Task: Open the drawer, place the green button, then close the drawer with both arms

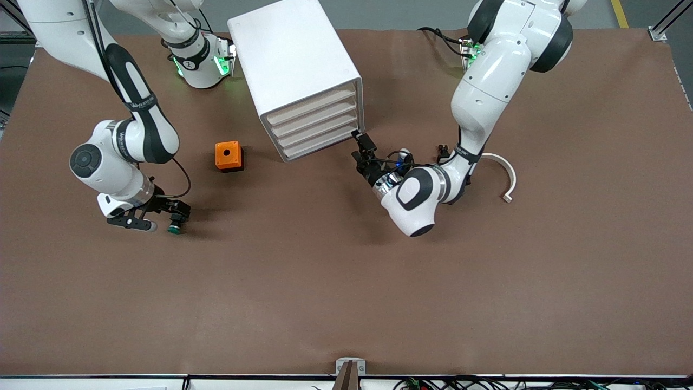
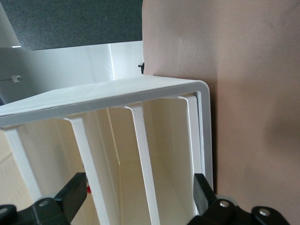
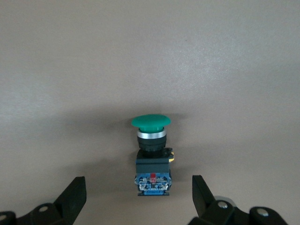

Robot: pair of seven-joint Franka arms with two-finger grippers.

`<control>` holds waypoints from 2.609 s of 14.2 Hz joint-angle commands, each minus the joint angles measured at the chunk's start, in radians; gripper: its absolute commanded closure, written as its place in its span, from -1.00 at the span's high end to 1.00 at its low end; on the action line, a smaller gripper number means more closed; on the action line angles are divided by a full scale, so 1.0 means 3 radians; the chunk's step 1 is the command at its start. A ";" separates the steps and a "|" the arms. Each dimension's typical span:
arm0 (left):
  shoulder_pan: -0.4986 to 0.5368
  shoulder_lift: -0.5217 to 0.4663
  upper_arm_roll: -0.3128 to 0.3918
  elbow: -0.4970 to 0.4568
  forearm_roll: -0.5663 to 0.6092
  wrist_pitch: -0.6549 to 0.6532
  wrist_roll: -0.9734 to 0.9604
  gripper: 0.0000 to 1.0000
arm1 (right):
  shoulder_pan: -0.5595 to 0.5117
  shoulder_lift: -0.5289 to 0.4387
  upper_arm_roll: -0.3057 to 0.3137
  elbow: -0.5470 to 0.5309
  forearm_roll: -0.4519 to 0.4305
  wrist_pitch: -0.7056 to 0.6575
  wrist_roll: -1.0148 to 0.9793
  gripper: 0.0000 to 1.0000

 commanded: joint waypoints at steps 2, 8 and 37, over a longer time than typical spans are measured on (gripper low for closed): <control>-0.0131 0.0087 0.0008 0.0089 -0.0057 -0.0065 -0.0074 0.48 | 0.0004 0.0105 -0.0019 -0.0031 -0.0010 0.0145 0.0119 1.00; -0.0331 0.0108 0.0003 0.0058 -0.0057 -0.0147 -0.0074 0.33 | 0.0014 0.0207 -0.0065 -0.0026 -0.0015 0.0201 0.0165 1.00; 0.0164 0.0139 0.0254 0.0176 -0.0364 -0.0096 -0.0058 -0.64 | 0.0340 -0.0273 -0.0029 0.0705 -0.0010 -0.1531 0.0987 -1.00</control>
